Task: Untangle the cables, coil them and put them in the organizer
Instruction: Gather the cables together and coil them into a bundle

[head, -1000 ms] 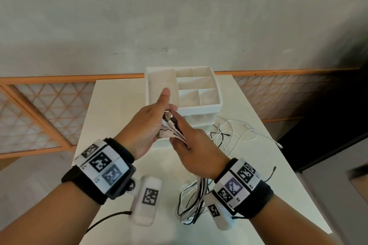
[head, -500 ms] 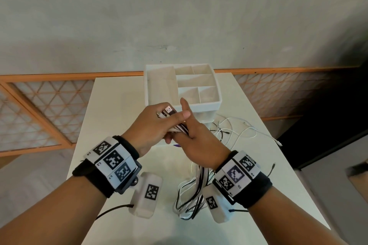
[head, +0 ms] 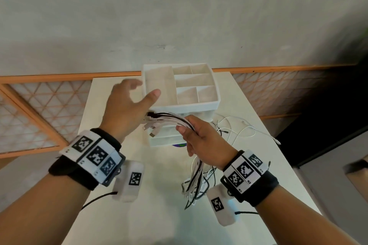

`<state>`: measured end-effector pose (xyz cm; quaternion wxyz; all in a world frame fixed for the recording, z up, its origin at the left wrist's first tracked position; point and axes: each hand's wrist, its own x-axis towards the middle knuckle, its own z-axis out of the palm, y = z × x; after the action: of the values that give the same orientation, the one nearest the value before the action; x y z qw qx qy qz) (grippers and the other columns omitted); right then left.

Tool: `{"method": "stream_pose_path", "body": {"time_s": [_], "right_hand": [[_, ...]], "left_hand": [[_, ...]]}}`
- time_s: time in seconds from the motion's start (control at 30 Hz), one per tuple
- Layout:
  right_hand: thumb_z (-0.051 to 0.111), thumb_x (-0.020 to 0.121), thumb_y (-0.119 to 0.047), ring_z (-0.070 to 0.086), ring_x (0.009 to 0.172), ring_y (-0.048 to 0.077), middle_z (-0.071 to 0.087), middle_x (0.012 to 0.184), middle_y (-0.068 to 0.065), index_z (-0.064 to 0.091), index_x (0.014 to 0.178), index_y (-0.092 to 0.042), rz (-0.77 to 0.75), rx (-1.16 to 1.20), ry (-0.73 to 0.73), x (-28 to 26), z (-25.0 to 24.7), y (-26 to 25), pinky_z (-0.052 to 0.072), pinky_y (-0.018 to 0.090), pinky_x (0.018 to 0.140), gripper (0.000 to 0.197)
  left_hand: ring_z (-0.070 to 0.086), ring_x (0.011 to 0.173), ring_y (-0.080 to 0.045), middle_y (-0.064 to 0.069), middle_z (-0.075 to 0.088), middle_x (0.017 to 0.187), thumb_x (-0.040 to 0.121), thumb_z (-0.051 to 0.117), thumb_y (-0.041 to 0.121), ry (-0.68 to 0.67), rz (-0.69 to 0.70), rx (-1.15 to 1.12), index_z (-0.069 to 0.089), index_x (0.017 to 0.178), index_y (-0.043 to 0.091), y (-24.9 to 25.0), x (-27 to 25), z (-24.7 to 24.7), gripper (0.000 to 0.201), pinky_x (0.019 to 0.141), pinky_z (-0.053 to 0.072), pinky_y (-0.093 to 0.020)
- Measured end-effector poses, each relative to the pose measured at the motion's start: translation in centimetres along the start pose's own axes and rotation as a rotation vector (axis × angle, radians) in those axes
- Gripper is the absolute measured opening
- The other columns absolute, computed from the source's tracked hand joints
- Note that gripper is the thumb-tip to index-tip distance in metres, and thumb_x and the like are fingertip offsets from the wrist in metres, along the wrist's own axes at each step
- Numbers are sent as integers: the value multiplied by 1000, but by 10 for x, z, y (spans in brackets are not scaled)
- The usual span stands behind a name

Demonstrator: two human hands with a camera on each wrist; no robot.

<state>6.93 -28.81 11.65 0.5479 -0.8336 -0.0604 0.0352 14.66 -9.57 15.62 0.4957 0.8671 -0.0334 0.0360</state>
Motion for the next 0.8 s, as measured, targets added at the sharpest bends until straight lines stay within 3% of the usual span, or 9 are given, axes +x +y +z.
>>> {"method": "stream_pose_path", "body": {"time_s": [0.07,0.17,0.3,0.37,0.43,0.5,0.6,0.7,0.8], "right_hand": [[45,106,-24,52,51,11,51,67,-11,55,101,-36,-39,-49,-37,3,2,-2,49,25,55,17],[42,106,-13,58,59,-7,59,68,-34,56,121,-15,-128,-103,-37,8,4,-7,44,9,62,20],[50,103,-11,59,74,-8,61,82,-24,56,114,-11,-161,-93,6,3,4,-3,43,8,71,12],[61,99,-26,58,74,-4,60,81,-19,60,108,-21,-94,-172,20,-1,1,7,42,13,72,11],[68,91,-42,57,76,0,58,83,-14,62,87,-31,25,-312,-29,-6,-7,23,44,21,74,14],[70,84,-54,59,84,8,56,91,-7,65,76,-30,189,-477,-115,-12,-14,43,48,30,81,26],[64,83,-65,58,71,19,55,71,-3,52,56,-27,427,-698,-135,-9,-26,65,45,31,66,49],[55,95,-52,62,71,27,60,66,1,62,66,-19,502,-747,111,8,-51,72,40,29,63,44],[54,87,-23,63,79,38,66,79,16,77,92,-13,282,-671,633,18,-79,83,35,29,65,25]], "left_hand": [[58,101,-3,14,60,124,90,56,57,-147,250,73,59,126,30,13,-5,5,45,92,44,-26],[67,83,-8,11,72,94,84,33,80,-528,320,280,68,101,33,17,-12,21,61,82,54,-33],[55,56,-21,-3,56,57,84,30,81,-495,336,468,55,63,14,6,-4,26,74,64,51,-45],[44,48,-21,-4,44,50,84,35,77,-430,333,444,45,57,12,8,-4,22,72,56,41,-38],[36,46,-19,-3,34,47,83,38,75,-373,360,416,37,55,11,12,-2,13,70,53,33,-34],[30,46,-17,-3,27,49,86,42,70,-333,399,347,33,55,10,17,-1,6,68,51,26,-28],[25,46,-14,1,22,51,87,49,65,-331,466,221,33,55,8,25,-2,2,67,49,23,-24],[26,49,-11,3,23,54,86,53,62,-397,498,129,41,59,1,30,-7,4,68,50,22,-23],[31,50,-10,6,30,53,83,54,64,-522,452,90,47,61,4,23,-13,9,64,51,28,-24]]}}
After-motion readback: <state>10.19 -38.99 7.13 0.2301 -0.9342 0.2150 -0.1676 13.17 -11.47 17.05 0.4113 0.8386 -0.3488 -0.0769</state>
